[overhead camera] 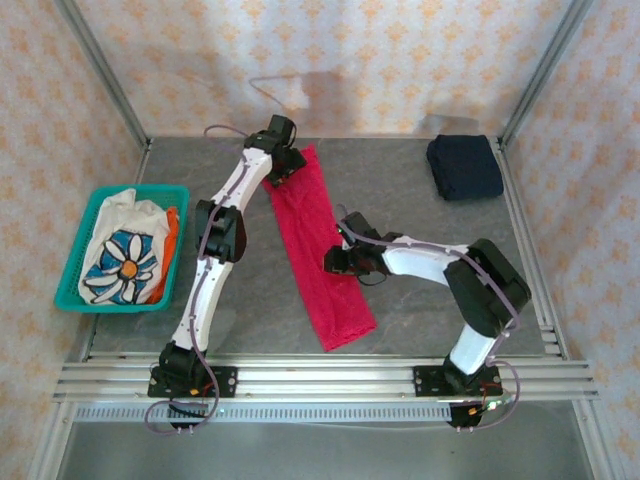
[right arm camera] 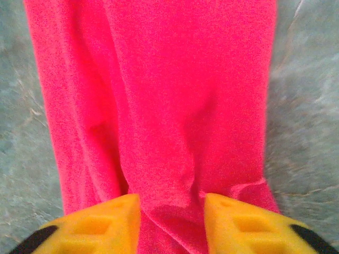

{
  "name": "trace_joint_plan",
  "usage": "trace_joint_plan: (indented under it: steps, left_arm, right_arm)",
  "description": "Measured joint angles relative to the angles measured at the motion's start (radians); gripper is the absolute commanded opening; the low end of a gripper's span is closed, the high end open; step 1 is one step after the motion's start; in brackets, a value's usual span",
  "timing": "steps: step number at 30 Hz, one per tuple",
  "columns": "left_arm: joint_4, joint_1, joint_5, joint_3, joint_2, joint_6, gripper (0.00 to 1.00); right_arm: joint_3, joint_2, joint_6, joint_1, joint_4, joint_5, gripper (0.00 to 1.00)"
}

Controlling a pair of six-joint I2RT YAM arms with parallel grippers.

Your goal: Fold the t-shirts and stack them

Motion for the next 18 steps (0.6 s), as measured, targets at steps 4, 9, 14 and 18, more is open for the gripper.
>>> trace_joint_plan:
  steps: [4, 9, 14, 18]
  left_arm:
    - [-0.035, 0.006, 0.010, -0.002, -0.070, 0.033, 0.81]
    - [-0.058, 0.008, 0.011, -0.055, -0.253, 0.071, 0.82]
    - [0.045, -0.003, -0.045, -0.488, -0.631, 0.101, 0.82]
    - [0.146, -0.023, -0.119, -0.978, -0.958, 0.094, 0.82]
  right_arm:
    - [0.009, -0.066, -0.026, -0.039, 0.000, 0.033, 0.51]
    - [0.107, -0.042, -0.059, -0.085, -0.002, 0.072, 0.53]
    - [0.342, 0.119, -0.093, -0.109, 0.005, 0.098, 0.52]
    - [0.576, 0.299, -0.112, -0.112, 0.010, 0.094, 0.48]
